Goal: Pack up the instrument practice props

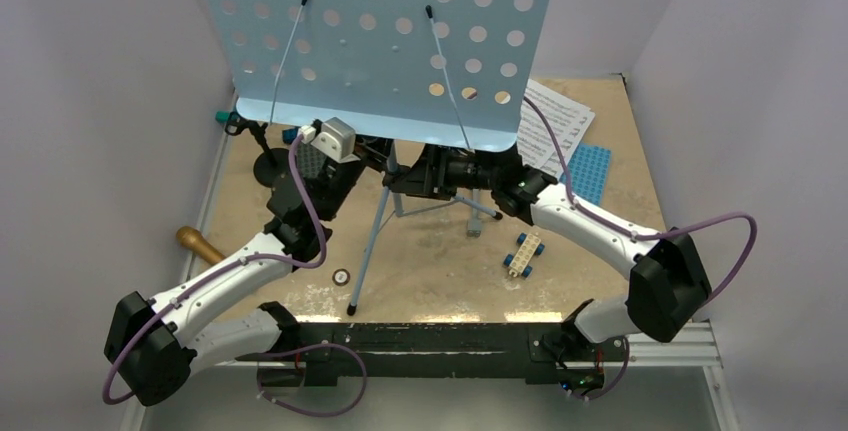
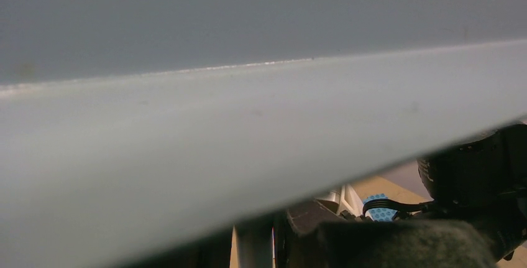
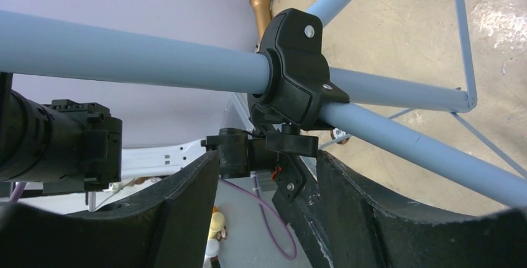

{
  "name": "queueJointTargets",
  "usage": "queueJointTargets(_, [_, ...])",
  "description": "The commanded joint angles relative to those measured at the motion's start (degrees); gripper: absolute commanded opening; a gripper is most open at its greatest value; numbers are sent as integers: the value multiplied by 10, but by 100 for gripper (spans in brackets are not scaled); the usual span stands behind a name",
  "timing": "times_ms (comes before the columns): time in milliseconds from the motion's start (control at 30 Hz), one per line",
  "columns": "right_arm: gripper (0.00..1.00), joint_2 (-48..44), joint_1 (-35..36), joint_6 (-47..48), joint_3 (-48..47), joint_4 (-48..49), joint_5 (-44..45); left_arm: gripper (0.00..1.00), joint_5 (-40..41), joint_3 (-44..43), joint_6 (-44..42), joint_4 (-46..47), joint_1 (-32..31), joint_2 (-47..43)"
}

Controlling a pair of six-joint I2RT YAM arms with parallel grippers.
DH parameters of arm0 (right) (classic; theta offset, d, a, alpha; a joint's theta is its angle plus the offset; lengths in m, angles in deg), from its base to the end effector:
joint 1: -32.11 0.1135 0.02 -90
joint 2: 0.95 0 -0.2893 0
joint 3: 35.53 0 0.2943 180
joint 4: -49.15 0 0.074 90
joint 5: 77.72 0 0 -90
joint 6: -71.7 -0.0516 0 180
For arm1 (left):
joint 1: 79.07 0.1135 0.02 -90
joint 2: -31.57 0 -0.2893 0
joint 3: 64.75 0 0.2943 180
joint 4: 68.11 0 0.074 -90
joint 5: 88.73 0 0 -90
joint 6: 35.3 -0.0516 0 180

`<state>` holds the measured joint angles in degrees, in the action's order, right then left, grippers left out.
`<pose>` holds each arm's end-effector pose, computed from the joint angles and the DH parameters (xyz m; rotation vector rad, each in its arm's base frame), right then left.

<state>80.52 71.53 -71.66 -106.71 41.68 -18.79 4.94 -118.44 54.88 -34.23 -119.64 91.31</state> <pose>0.2760 0.2614 0.3110 -0.1709 2.1723 1.5378 0.2132 -0.1782 0.3910 0.3259 1.0560 -0.6042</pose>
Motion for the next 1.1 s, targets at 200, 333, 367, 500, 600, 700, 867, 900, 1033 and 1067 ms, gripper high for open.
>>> queueJointTargets(200, [49,33,7,-24,-36,23,17,0,-20,24,-19,-5,-3,-20])
queueJointTargets(333, [38,55,6,-30,-45,38,14,0,-27,26,-19,-14,-4,-26])
queueJointTargets(367, [36,55,6,-32,-40,44,18,0,-28,27,-20,-15,-4,-27])
queueJointTargets(500, [22,44,0,-49,-2,115,25,0,-33,32,-20,-22,-4,-31])
queueJointTargets(600, [0,39,0,-6,-12,102,39,0,-34,33,-16,-28,-4,-30])
queueJointTargets(700, [0,34,6,102,-36,48,63,0,-24,27,-11,-44,-4,-27])
queueJointTargets(867, [0,10,40,316,-50,-37,246,0,-9,15,-7,-68,-4,-14])
queueJointTargets(900, [0,6,55,358,-45,-40,294,0,-5,14,-7,-71,-4,-11])
queueJointTargets(1033, [0,15,100,520,-13,-17,490,0,1,10,-7,-74,-4,0])
queueJointTargets(1067, [0,22,107,561,-2,-6,534,0,1,9,9,-75,-4,2])
